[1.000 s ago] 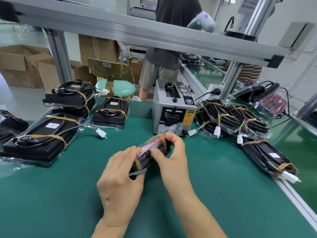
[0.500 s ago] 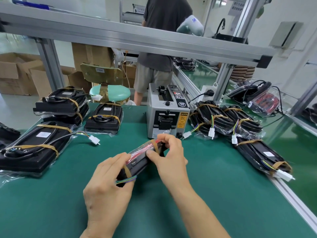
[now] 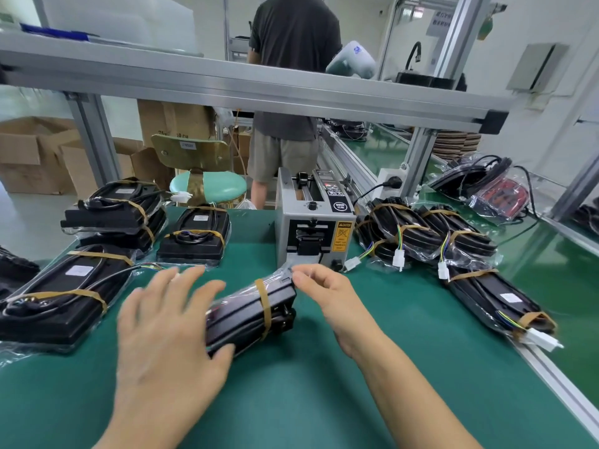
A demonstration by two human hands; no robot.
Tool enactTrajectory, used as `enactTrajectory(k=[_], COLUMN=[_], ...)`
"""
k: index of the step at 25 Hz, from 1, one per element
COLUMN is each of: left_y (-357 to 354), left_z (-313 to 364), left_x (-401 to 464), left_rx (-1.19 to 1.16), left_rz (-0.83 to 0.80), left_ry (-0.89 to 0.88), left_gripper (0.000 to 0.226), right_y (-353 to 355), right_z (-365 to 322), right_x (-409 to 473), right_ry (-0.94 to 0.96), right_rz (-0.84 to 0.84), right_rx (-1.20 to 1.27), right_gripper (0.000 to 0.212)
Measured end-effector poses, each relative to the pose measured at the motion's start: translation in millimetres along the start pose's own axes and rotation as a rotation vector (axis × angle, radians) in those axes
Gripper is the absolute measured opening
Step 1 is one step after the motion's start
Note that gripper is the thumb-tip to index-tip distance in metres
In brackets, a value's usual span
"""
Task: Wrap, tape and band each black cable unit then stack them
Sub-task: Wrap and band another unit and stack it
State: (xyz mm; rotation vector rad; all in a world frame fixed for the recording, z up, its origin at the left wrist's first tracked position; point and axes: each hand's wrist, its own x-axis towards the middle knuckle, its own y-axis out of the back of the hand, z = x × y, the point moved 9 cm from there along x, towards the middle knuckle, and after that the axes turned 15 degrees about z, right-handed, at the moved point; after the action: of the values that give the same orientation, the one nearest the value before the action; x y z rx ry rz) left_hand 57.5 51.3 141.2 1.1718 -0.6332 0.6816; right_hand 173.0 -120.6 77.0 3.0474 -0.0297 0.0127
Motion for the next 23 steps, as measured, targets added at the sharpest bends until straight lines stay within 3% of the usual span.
enactTrajectory(k=[3,7,11,14,16,19,21,23], left_y=[-28,-37,-45,-51,-52,-44,-37,-37], left_z=[44,41,47,42,36,21,12,12], left_x=[5,10,7,12,14,19,21,18], left_rx=[0.013,-0.123,-0.143,-0.156,-0.162,-0.117,-0.057,0.026], left_rz=[-0.133,-0.21,-0.326,-0.381,-0.386,-0.333,-0.295,-0.323], left_ry=[-0.155,-0.036,-0.118,-0.059,-0.014,0.059,0.119,0.111], left_gripper=[0.085,0.084,0.093,0.074,0.061,0.05,0.044,0.044], right_y=[4,4,-38,-49,-32,30,48,47], right_z=[-6,-20,8,37,46,37,19,6], right_x=[5,20,21,18,29,49,57,66], right_ry=[0.047,0.014,-0.352,-0.529,-0.536,-0.287,-0.128,-0.062], right_rz=[0.012,-0.075,-0.322,-0.428,-0.22,0.35,0.505,0.542], right_rx=[0.014,0.032,-0.151,-0.079,0.04,0.01,0.0,-0.053], right_gripper=[0.015,0.011,0.01,0.006,0.006,0.005,0.015,0.022])
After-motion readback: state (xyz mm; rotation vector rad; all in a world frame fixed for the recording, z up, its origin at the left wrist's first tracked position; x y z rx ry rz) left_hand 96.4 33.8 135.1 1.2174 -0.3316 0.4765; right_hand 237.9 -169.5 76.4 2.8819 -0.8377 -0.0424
